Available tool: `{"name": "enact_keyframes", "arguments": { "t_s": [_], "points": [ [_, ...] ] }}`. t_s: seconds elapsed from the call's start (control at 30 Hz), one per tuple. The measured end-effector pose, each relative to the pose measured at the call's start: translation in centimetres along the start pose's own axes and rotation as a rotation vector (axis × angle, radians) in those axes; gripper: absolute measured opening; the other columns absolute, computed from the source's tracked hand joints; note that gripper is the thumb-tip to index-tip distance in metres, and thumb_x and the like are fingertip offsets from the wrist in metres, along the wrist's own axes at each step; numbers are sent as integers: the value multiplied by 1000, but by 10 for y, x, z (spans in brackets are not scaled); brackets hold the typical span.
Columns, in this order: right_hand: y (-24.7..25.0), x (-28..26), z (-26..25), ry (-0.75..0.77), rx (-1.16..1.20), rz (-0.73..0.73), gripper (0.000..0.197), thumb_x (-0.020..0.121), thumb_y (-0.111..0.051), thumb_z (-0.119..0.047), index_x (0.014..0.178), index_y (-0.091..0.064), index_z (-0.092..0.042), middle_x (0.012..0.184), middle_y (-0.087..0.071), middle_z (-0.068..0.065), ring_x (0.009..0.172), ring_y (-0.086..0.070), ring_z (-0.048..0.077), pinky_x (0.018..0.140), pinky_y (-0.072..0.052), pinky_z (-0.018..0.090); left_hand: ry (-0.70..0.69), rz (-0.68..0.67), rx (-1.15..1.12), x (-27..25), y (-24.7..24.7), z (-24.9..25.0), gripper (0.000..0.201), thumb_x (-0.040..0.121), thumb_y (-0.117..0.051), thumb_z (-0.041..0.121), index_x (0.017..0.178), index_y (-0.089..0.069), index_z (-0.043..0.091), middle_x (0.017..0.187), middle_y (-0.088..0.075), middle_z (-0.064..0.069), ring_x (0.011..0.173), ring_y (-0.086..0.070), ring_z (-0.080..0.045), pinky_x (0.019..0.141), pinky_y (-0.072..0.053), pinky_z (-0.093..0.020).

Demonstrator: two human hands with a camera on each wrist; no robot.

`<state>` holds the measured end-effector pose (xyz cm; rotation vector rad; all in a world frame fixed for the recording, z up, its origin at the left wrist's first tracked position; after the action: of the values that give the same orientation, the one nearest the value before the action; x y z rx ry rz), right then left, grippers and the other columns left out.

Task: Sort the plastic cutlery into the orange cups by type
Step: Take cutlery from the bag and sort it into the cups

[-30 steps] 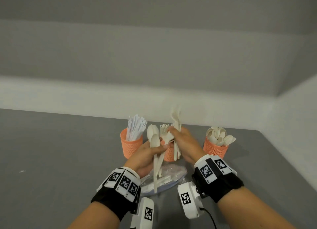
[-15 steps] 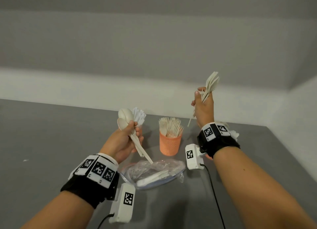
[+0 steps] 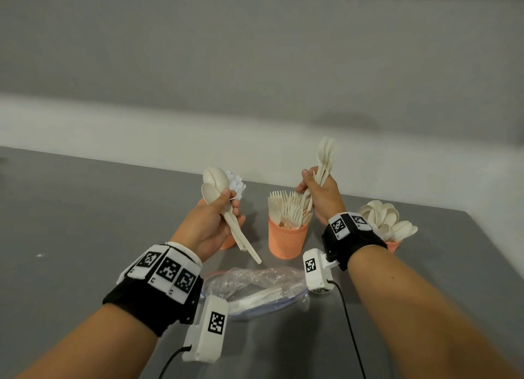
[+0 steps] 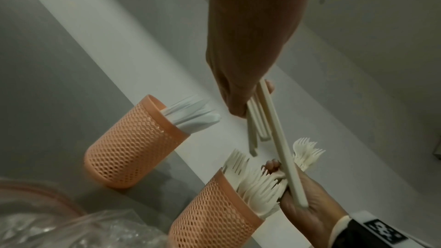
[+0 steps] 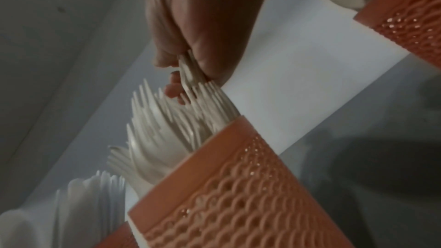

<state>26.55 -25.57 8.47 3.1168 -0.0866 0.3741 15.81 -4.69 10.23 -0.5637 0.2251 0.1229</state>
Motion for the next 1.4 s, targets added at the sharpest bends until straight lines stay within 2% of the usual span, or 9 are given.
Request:
{"name": "enact_keyframes", "arguments": {
  "t_s": [0.27,0.47,0.6,0.7,0.83,1.0,1.13,1.27,1.4],
  "points": [
    [1,18,-25,87,130,53,16,89,-61,-22,77,-51,-23,48,-44,-8,46,-41,11,54,-40,27,8,6,-20,14,-6,0,20,97,-44,21,82,-54,12,66,-47,0,60,-43,-11,69,-45,-28],
    [-12,17,2,-122,45,-68,33,90,-53,-42,66,-48,-22,57,-48,-2,59,-48,14,73,-43,36,37,9,-20,18,-4,-5,19,97,-45,22,83,-54,13,68,-48,0,62,-44,-11,70,-45,-28],
    [-7,18,-6,-119,74,-105,11,93,-54,-26,84,-55,-20,75,-55,-1,79,-55,14,84,-44,33,37,5,-9,21,-4,-6,19,97,-45,22,83,-54,13,68,-48,0,61,-45,-10,70,-46,-28],
    [-2,15,-9,-47,199,-33,12,89,-59,-12,92,-51,-21,80,-56,0,73,-61,14,75,-51,30,32,1,0,21,-3,-7,19,97,-45,21,82,-54,13,68,-47,-1,61,-44,-11,71,-46,-29],
    [-1,9,-12,37,138,36,22,89,-61,-20,102,-51,-35,83,-53,3,68,-60,14,73,-54,36,24,3,15,21,-4,-7,18,97,-45,20,82,-54,12,68,-48,-1,61,-45,-11,72,-47,-29],
    [-4,4,-12,11,206,35,22,80,-61,5,87,-59,-15,80,-59,4,77,-60,20,77,-50,31,22,-1,21,19,-6,-6,18,96,-46,20,82,-55,13,67,-49,-1,60,-45,-11,71,-48,-29],
    [-8,-2,-3,-68,230,20,15,70,-65,-2,79,-58,-11,83,-60,14,82,-60,24,81,-50,35,28,-2,8,16,-3,-6,18,96,-47,19,81,-55,12,68,-48,-1,62,-44,-12,70,-46,-30],
    [-5,-4,-5,-32,-20,55,19,80,-54,7,88,-53,-10,75,-56,3,71,-55,16,66,-47,24,50,-15,9,15,-1,-8,19,96,-47,22,81,-55,14,68,-48,0,63,-44,-12,68,-44,-31],
    [-4,-5,-9,72,-75,64,15,92,-53,-17,93,-52,-31,78,-62,0,73,-60,14,71,-51,28,42,-22,19,13,-3,-8,19,96,-46,22,82,-55,14,65,-50,1,60,-46,-11,68,-47,-30]
  ]
}}
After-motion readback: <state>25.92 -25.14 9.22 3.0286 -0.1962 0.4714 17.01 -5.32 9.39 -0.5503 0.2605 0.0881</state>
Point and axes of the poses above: each hand's wrist, its own x-axis towards the middle knuckle, its own y-axis out of the back of the hand, z = x × y, the point moved 4 cm from there along x, towards the middle knuckle
